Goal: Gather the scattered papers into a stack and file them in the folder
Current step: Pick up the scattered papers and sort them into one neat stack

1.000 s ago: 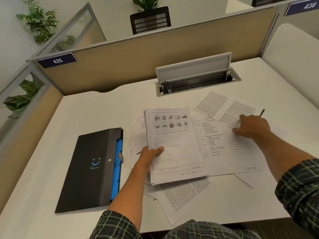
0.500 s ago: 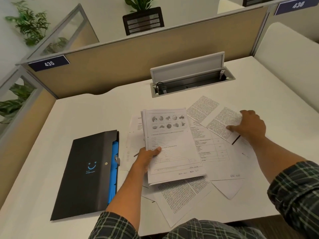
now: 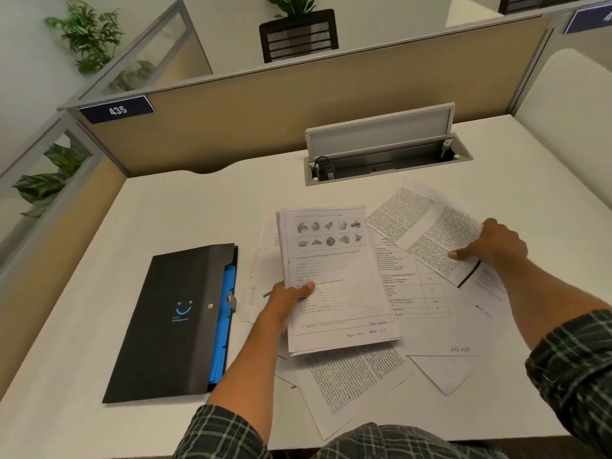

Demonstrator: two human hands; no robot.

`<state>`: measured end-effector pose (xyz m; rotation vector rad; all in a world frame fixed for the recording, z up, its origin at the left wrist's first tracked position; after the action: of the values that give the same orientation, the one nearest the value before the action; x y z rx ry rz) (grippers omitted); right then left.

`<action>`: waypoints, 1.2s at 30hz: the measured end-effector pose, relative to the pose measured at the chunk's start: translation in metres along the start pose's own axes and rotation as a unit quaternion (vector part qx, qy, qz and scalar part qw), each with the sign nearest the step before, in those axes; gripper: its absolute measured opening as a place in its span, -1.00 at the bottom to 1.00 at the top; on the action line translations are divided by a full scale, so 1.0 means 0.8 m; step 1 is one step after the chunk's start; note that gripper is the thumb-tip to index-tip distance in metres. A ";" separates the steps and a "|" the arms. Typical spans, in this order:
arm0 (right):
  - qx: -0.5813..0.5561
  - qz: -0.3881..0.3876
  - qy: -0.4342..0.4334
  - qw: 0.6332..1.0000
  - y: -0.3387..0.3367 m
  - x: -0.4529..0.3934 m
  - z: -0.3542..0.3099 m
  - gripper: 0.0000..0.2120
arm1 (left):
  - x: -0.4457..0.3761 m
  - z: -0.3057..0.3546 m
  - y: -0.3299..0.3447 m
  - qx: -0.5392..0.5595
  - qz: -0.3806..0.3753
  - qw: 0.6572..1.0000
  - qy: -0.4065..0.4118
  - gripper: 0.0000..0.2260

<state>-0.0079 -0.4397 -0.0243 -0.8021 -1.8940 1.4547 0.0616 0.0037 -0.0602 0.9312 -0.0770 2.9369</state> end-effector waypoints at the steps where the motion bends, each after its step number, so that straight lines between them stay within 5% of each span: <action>1: -0.013 0.019 -0.005 1.000 0.001 0.004 -0.003 -0.14 | 0.001 0.000 0.000 0.003 0.001 1.000 0.000 -0.77; 7: -0.092 0.189 -0.058 0.976 -0.001 0.038 -0.038 -0.77 | 0.005 0.002 -0.001 0.015 0.008 1.000 -0.006 -0.81; 11: -0.359 0.233 -0.020 0.904 -0.027 0.067 -0.077 -0.80 | 0.005 0.002 -0.005 0.013 0.008 1.000 -0.016 -0.78; 18: -0.554 0.208 -0.071 0.803 -0.077 0.133 -0.155 -0.72 | -0.004 0.000 -0.008 0.031 -0.003 0.999 -0.029 -0.82; 23: -0.496 0.113 -0.030 0.860 -0.022 0.184 -0.154 -0.71 | -0.007 0.006 -0.009 0.045 0.010 0.999 -0.029 -0.71; 27: -0.397 -0.042 -0.050 0.915 0.022 0.208 -0.145 -0.61 | -0.003 0.019 -0.011 0.060 0.012 0.998 -0.006 -0.70; 30: -0.365 -0.155 -0.081 0.914 0.025 0.208 -0.143 -0.46 | 0.000 0.024 -0.013 0.045 0.001 0.999 0.022 -0.68; 33: -0.336 -0.121 -0.082 0.930 0.014 0.196 -0.144 -0.25 | 0.004 0.026 -0.018 0.035 -0.013 0.999 0.030 -0.68; 36: -0.437 -0.130 0.000 0.890 0.010 0.179 -0.149 -0.08 | 0.011 0.030 -0.024 0.019 -0.057 0.997 0.042 -0.68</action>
<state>-0.0049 -0.2562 0.0078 -0.8632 -2.5473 0.3808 0.0695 0.0215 -0.0346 0.7880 0.0355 2.8762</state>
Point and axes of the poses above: each hand's wrist, its own x-axis away from the middle knuckle, its own y-axis out of the palm, z = x × y, the point moved 2 cm from there along -x, towards the middle knuckle, and after that the axes turned 12 degrees about z, right-handed, at the moved point
